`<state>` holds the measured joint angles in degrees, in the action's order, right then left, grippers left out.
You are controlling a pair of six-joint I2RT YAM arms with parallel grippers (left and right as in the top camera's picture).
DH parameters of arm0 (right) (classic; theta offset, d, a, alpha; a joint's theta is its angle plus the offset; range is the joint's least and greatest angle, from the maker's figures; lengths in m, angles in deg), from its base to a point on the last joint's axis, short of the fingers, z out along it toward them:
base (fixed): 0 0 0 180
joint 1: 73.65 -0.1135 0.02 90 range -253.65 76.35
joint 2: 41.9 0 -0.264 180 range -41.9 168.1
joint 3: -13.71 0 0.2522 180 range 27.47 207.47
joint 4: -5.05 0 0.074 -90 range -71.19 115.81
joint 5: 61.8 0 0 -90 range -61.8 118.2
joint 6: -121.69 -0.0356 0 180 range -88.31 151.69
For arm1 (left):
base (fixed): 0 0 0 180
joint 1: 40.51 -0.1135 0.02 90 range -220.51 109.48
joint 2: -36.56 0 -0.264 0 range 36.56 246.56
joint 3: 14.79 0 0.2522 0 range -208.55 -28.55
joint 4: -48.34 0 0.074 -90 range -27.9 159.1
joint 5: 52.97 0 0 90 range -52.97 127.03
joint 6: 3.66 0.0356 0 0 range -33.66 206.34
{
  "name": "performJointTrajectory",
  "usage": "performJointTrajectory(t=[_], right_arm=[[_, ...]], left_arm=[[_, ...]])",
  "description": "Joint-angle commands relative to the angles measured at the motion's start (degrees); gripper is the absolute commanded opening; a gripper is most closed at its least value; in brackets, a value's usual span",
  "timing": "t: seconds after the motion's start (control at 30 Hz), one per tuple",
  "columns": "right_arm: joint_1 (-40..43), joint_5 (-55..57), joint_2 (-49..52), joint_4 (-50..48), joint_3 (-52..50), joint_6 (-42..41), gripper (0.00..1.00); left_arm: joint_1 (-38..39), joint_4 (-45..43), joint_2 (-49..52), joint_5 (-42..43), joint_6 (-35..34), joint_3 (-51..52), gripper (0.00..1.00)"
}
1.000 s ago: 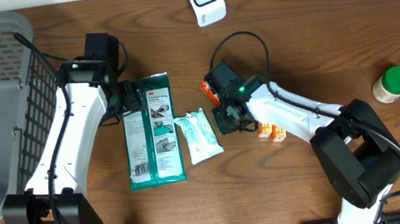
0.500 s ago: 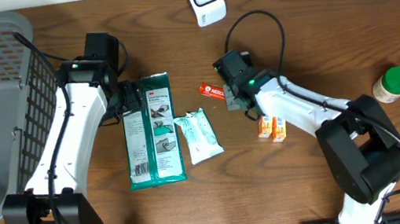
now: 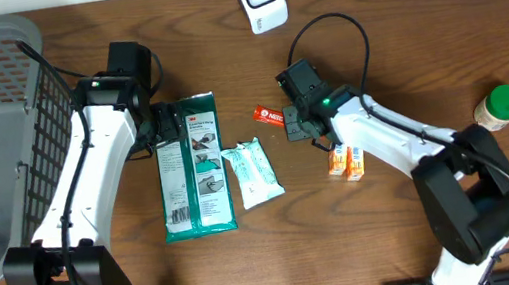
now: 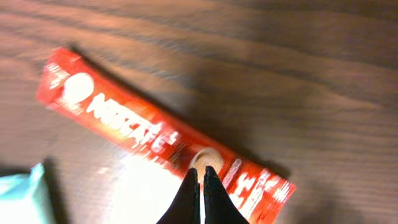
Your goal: Scan the item barcode
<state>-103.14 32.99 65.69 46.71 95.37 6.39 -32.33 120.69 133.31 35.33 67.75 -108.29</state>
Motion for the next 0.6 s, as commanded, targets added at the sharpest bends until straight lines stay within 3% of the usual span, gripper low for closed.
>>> performJointTrajectory(t=[0.0, 0.23, 0.57], right_arm=[[-0.1, -3.4, -1.4, 1.7, 0.4, -3.1, 0.01], [-1.2, -0.9, 1.9, 1.3, -1.2, -5.6, 0.01], [-0.7, 13.3, 6.9, -4.3, -1.2, -5.9, 0.02]], left_arm=[[-0.1, 0.3, -0.2, -0.5, 0.1, -0.8, 0.87], [-0.1, 0.3, -0.2, -0.5, 0.1, -0.8, 0.87], [-0.1, 0.3, -0.2, -0.5, 0.1, -0.8, 0.87]])
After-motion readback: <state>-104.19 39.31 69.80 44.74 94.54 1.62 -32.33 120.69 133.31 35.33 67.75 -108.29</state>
